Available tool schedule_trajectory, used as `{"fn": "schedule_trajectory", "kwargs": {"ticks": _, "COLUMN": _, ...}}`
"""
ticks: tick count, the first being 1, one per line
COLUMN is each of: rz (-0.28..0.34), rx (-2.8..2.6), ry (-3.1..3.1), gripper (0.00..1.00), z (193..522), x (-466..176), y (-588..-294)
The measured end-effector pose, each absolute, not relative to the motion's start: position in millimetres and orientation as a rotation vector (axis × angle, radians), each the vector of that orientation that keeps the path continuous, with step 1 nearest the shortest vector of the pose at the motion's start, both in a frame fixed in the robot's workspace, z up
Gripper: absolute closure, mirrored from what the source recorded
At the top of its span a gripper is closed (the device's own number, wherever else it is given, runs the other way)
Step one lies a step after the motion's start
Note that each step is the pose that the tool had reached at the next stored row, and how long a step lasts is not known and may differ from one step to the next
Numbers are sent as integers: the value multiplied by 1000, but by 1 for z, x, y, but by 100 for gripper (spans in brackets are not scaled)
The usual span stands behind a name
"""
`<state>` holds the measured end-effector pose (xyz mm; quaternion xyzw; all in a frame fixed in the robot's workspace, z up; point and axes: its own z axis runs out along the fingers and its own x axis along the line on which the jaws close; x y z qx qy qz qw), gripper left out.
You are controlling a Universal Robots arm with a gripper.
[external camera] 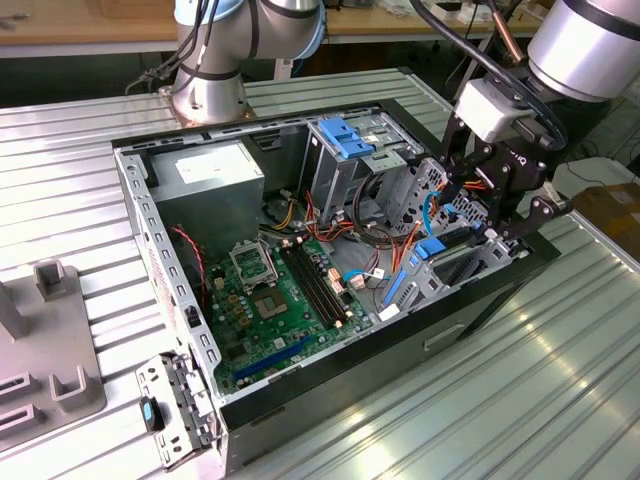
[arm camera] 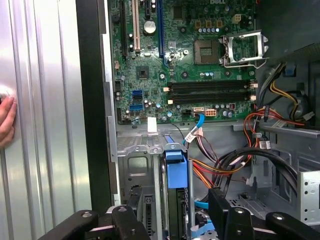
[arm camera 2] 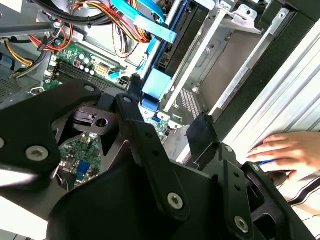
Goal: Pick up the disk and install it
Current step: 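Insert the disk into the insertion slot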
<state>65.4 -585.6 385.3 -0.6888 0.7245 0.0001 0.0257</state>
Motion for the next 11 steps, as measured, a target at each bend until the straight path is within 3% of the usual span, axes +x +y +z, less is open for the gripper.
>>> {"fn": "schedule_trajectory", "kwargs": {"ticks": 11, "rz": -1, "rx": -2131, "ry": 2242, "gripper": 37, "z": 364, "x": 89, "y": -568}}
